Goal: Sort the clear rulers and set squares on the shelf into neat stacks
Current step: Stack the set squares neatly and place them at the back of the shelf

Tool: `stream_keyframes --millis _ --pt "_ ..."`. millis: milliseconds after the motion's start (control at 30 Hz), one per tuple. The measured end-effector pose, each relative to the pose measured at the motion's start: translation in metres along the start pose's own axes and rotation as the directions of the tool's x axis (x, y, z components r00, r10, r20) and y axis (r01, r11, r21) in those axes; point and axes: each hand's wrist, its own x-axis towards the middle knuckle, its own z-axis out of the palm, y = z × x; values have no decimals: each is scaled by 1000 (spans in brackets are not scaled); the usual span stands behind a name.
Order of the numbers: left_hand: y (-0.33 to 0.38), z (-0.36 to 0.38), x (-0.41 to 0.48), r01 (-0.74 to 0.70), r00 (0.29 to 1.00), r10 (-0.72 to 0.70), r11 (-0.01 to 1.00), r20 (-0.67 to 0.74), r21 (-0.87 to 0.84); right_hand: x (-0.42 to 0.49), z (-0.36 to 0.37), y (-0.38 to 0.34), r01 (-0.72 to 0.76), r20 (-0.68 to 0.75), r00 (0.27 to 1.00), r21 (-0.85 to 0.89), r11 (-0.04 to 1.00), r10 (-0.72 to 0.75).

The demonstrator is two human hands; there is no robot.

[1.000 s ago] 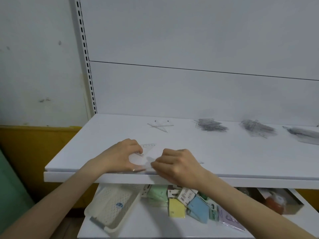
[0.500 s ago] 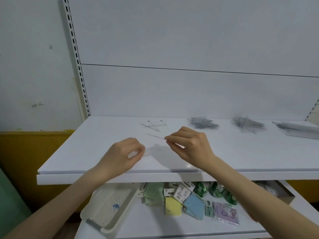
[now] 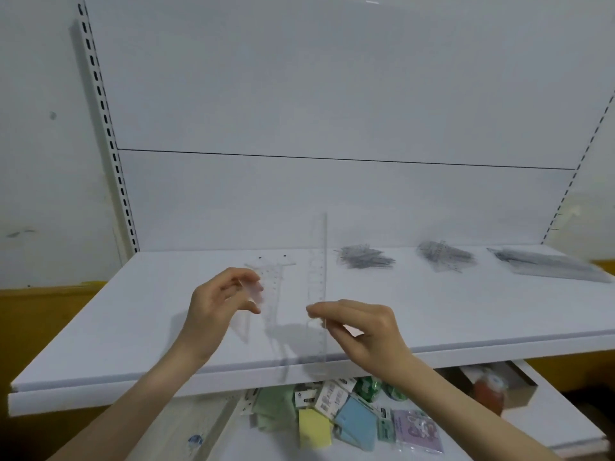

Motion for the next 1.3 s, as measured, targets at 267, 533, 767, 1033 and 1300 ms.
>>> stream_keyframes --millis 267,533,767,1033,1300 --pt "-8 21 15 206 968 -196 978 158 -45 -6 -26 6 -615 163 782 360 701 602" --pt "-25 67 32 313 913 -325 946 247 88 -29 -79 36 -868 198 496 135 478 846" --pt "-35 132 49 256 889 -291 956 352 143 -59 -140 73 -869 102 495 51 492 863" --pt "-62 243 97 119 962 -204 912 182 392 -102 -254 151 -826 34 555 -102 555 831" --pt "-66 305 103 40 984 -123 860 131 509 -117 -301 223 -731 166 657 -96 675 735"
